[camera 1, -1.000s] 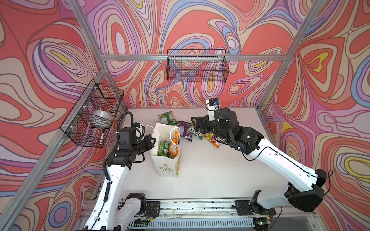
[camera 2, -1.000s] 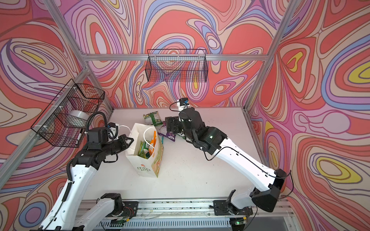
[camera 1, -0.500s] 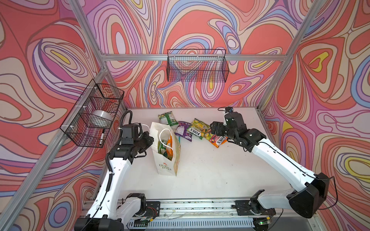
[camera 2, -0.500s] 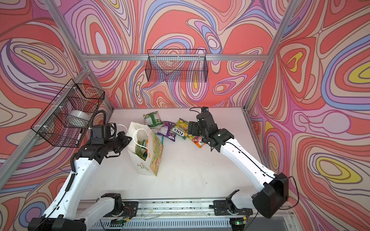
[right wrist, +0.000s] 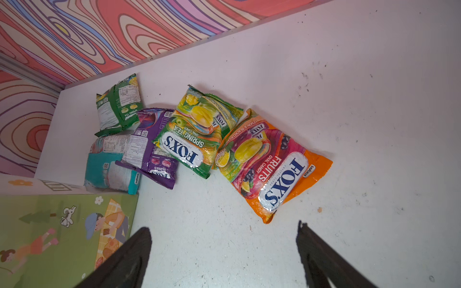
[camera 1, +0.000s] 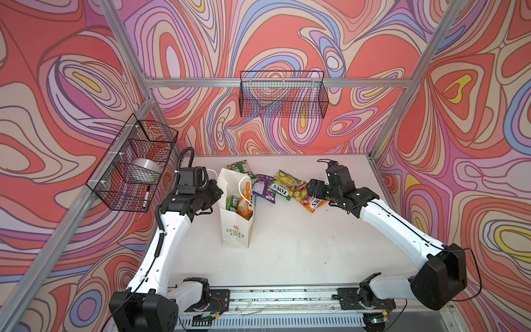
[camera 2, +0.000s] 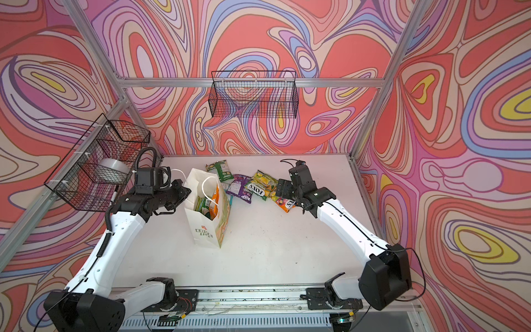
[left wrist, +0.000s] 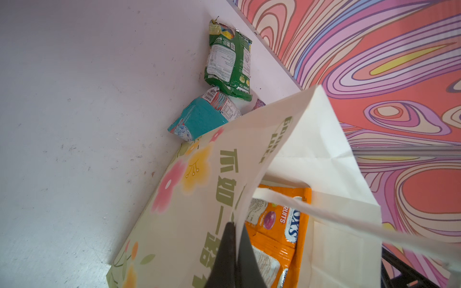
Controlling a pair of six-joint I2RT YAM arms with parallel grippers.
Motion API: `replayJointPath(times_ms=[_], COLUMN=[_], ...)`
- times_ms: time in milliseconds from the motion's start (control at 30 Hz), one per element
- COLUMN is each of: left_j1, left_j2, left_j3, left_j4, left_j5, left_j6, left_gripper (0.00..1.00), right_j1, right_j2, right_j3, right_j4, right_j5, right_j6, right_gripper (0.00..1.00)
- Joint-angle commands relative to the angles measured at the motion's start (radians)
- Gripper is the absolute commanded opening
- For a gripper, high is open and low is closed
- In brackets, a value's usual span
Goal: Place the snacks into the paper bag
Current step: Move the paper bag to the center of the table, then pick up the snack at the center of the table.
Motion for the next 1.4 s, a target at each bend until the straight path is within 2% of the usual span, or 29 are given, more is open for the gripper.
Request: replayJointPath(times_ms=[0, 167, 333, 533, 800, 967, 1367], left_j1=[-0.004, -0.006, -0.009, -0.007, -0.007, -0.007, -0.007], left_j2=[-0.017, -0.044, -0.102, -0.173, -0.127, -0.125, -0.107], left_j3=[0.036, 0.004, -0.028, -0.079, -0.079, -0.088, -0.09], left_j4=[-0.082, -0.102, -0.075, -0.028, -0.025, -0.017, -0.016], left_j5=[0.0, 0.029, 0.023, 0.023, 0.084, 0.079, 0.095], left_j6=[0.113, 0.239, 0.284, 0.287, 0.276, 0.271, 0.267], left_gripper=[0.0, 0.0, 0.0, 0.0, 0.0, 0.0, 0.0], right_j1=[-0.025, -0.061, -0.097, -0.144, -0.18, -0.182, -0.184], right_j2=[0.03, 0.107, 0.186, 0.282, 0.395, 0.487, 0.571], right_j3=[-0.03, -0.043, -0.052, -0.067, -0.01, 0.053, 0.08], right_j4=[0.015, 0.039, 0.082, 0.143, 0.157, 0.129, 0.129], right_j5=[-0.009, -0.036, -0.058, -0.093, -0.086, -0.082, -0.161], right_j6=[0.011, 0.034, 0.075, 0.101, 0.055, 0.01, 0.039], right_gripper=[0.96, 0.99, 0.99, 0.99, 0.99, 0.98, 0.96])
